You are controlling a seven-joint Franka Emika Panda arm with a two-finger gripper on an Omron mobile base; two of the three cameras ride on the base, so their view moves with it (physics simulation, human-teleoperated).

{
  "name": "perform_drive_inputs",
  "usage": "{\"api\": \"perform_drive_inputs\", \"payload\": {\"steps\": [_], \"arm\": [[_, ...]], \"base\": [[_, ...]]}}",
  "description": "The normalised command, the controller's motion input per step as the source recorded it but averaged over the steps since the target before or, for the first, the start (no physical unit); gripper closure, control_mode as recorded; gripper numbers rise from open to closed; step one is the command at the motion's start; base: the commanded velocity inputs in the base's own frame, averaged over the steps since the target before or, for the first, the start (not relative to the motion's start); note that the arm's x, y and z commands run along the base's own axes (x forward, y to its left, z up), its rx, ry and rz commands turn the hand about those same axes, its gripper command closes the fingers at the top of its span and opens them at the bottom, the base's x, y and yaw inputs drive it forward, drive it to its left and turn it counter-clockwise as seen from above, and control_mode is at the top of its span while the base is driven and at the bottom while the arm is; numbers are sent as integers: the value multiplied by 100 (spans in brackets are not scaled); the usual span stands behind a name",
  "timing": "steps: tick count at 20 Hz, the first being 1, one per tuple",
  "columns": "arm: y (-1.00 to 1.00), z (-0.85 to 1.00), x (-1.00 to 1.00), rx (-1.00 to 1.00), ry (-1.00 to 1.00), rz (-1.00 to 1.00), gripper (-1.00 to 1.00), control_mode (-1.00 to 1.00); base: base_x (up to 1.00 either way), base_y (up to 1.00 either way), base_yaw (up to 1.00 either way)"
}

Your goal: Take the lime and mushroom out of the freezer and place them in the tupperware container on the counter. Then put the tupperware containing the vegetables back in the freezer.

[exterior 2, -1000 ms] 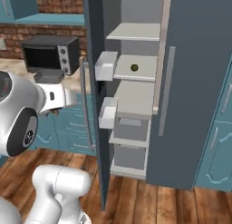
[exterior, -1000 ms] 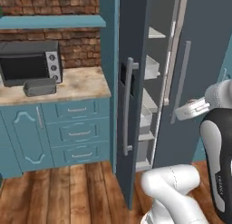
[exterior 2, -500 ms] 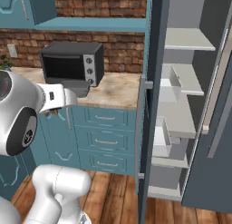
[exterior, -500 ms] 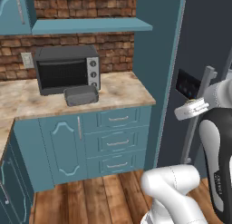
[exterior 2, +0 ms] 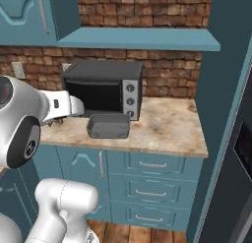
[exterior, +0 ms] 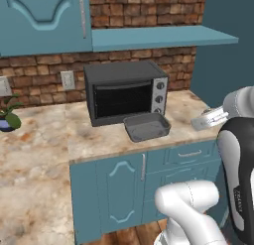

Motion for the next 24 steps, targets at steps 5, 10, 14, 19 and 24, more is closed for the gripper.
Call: {"api": "perform_drive_inputs", "payload": {"steps": [5, 10, 14, 19, 24], "arm": [[0, 0, 0, 0, 0, 0, 100, 100], [-1, -42, 35, 0, 6, -4, 100, -100], [4, -70, 70, 0, 6, -4, 100, -100], [0, -53, 81, 0, 10, -1, 100, -100], [0, -43, 97, 0, 14, -2, 100, -100]], "base": [[63, 36, -11], [0, 0, 0], [0, 0, 0], [0, 0, 0], [0, 0, 0]]}}
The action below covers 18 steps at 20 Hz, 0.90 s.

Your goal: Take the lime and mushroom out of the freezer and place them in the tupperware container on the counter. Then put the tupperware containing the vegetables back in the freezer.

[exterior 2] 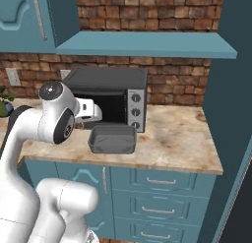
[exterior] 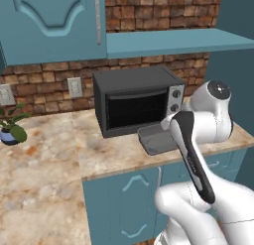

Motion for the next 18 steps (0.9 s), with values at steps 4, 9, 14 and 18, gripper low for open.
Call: {"api": "perform_drive_inputs", "payload": {"steps": [4, 9, 14, 18], "arm": [[-1, -51, 92, 0, 11, -2, 100, -100], [-7, -69, 64, 0, 8, -1, 100, -100], [-15, -57, 73, 1, 14, -1, 100, -100], [-7, -57, 68, 0, 12, -2, 100, -100]], "base": [[0, 0, 0], [0, 0, 0], [0, 0, 0], [0, 0, 0]]}}
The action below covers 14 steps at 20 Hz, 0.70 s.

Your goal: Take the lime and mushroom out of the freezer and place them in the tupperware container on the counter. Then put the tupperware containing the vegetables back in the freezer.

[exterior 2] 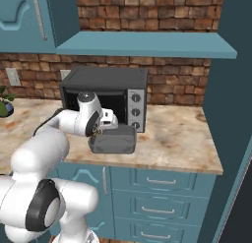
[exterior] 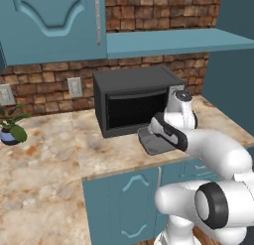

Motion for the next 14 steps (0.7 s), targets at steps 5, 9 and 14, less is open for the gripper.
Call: {"api": "perform_drive_inputs", "payload": {"steps": [5, 9, 14], "arm": [[-4, -52, 54, 0, 13, -4, 100, -100], [-3, -41, 41, 0, 11, -6, 100, -100], [0, -19, 9, 0, 2, -1, 100, -100]], "base": [[0, 0, 0], [0, 0, 0], [0, 0, 0]]}}
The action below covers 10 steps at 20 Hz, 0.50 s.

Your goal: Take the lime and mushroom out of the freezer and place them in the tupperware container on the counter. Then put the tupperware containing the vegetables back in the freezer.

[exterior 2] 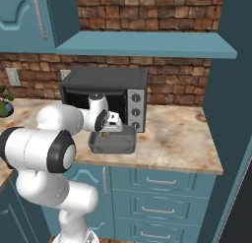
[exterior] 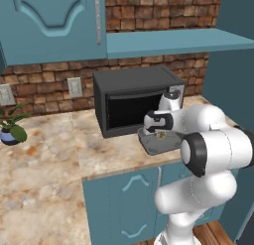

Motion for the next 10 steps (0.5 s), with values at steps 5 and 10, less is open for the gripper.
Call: {"api": "perform_drive_inputs", "payload": {"steps": [5, 10], "arm": [[0, -9, 0, 0, 0, 0, -100, -100], [-2, -6, 8, 0, -11, 1, -100, -100]], "base": [[0, 0, 0], [0, 0, 0]]}}
